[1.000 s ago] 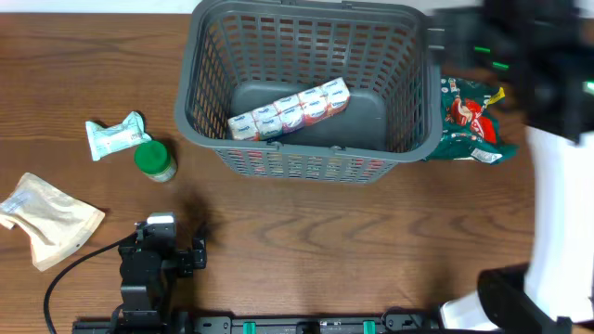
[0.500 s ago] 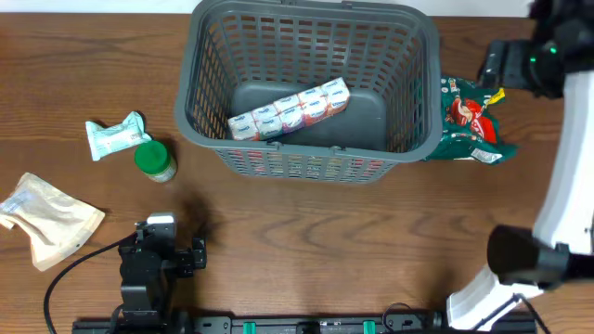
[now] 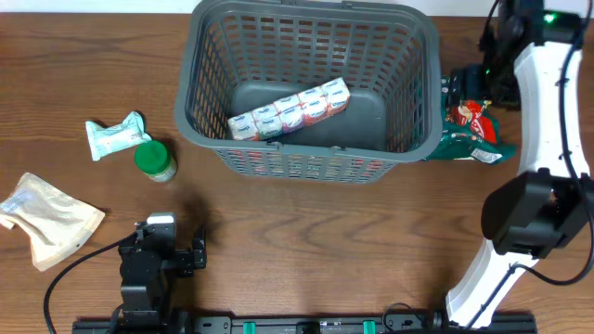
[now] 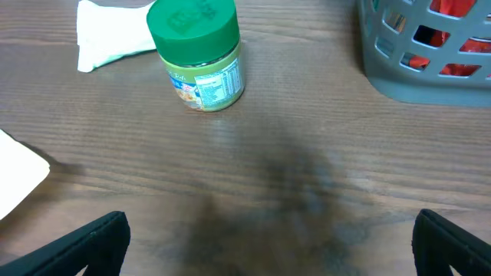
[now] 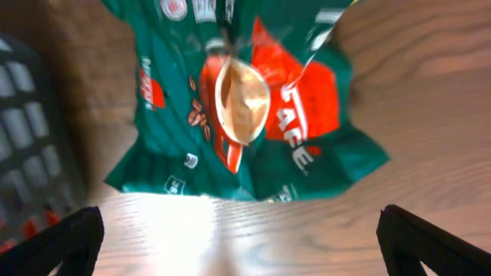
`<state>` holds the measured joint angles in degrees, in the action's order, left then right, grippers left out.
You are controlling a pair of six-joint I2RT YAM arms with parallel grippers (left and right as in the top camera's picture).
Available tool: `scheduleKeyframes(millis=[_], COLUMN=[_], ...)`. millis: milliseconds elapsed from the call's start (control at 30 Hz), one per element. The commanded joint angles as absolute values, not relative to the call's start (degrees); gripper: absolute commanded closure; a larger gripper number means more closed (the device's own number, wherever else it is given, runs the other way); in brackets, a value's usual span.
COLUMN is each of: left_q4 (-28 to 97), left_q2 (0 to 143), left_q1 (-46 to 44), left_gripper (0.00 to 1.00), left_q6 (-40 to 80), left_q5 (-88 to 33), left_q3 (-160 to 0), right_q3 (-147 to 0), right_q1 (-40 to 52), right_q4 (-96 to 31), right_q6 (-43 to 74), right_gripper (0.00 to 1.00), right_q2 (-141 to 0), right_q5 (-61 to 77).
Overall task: Pack container
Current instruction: 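Withdraw the right gripper and reach toward the green Nescafe bag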
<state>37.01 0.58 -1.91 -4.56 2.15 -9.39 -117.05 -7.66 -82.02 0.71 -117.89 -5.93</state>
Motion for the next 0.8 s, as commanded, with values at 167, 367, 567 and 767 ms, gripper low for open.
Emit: scheduleKeyframes(millis=[167,367,567,767], left_q4=[37.0,37.0,37.0,37.0], left_q2=[0.2,0.2,0.2,0.2], left_q1=[-1.6,-1.6,-1.6,-1.6], left_gripper=[0.01,0.01,0.01,0.01], left_q6=[-4.9,-4.9,-4.9,-4.9], left_q5=[3.4,3.4,3.4,3.4], left_q3=[-8.9,-8.9,-8.9,-8.9], right_q3=[-102.5,-97.1,-97.4,-99.3], right_q1=[-8.6,-9.5,-10.6,-10.3], right_q4=[-71.8,-67.0,-65.7,-66.7], right_q6=[-1.8,-4.5,-4.8,-4.8], right_gripper=[0.01,0.01,0.01,0.01], right_q2=[-118.1,-118.1,-118.0,-118.0], right_q5=[-4.0,-4.1,-4.0,-3.6])
